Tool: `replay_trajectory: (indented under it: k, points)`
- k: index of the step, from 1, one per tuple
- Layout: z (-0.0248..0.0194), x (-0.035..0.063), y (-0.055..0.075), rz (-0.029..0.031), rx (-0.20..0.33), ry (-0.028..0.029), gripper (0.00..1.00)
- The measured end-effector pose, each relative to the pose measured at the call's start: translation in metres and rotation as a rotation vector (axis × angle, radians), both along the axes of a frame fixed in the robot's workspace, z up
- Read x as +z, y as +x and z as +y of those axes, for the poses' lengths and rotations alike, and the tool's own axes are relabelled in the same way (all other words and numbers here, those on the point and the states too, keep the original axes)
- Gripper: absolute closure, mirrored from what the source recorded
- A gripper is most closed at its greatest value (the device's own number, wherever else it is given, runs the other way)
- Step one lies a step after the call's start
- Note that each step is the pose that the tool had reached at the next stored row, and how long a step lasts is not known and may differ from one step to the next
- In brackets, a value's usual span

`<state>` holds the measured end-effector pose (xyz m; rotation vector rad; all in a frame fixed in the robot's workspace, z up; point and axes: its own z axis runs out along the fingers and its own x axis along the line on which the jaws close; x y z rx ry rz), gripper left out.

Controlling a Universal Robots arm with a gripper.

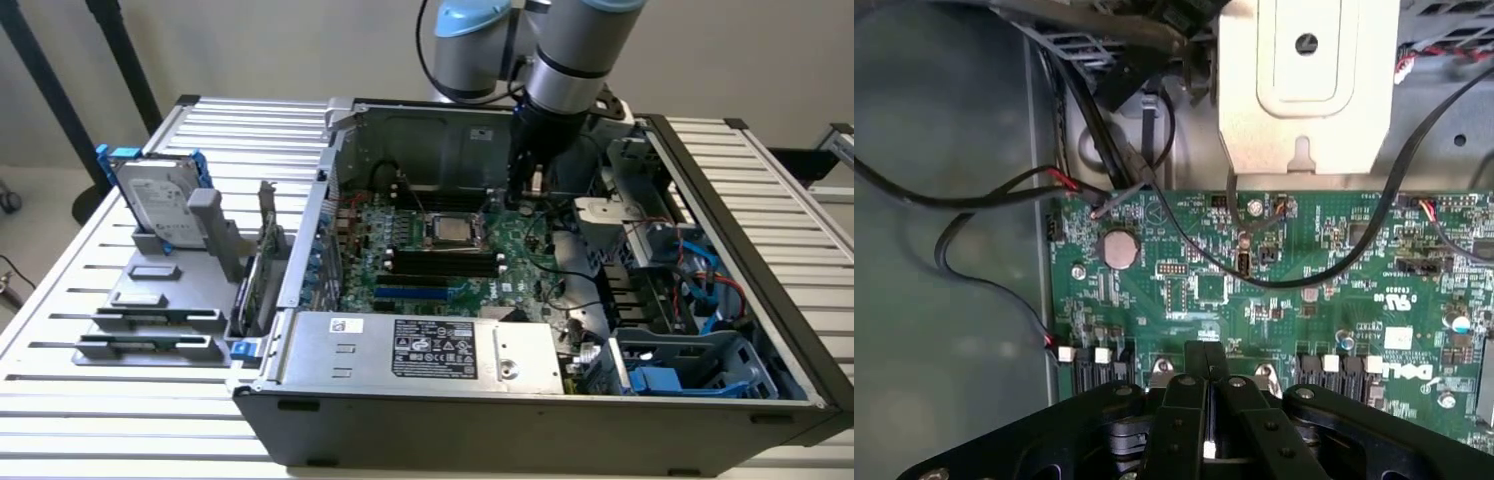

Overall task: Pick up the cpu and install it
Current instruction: 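Close the cpu cover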

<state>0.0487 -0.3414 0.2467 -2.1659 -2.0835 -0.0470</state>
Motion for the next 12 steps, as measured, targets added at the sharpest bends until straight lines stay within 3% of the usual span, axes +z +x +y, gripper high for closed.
replay_trajectory:
  k: [4,10,12]
  points:
    - [-0.0006,0.001,-0.008,0.0154,0.0,0.0012,0.89]
    - [-0.001,0.0018,-0.018,0.0485,0.0,0.0016,0.89]
    - [-0.001,0.0018,-0.022,0.0563,0.0,0.0018,0.89]
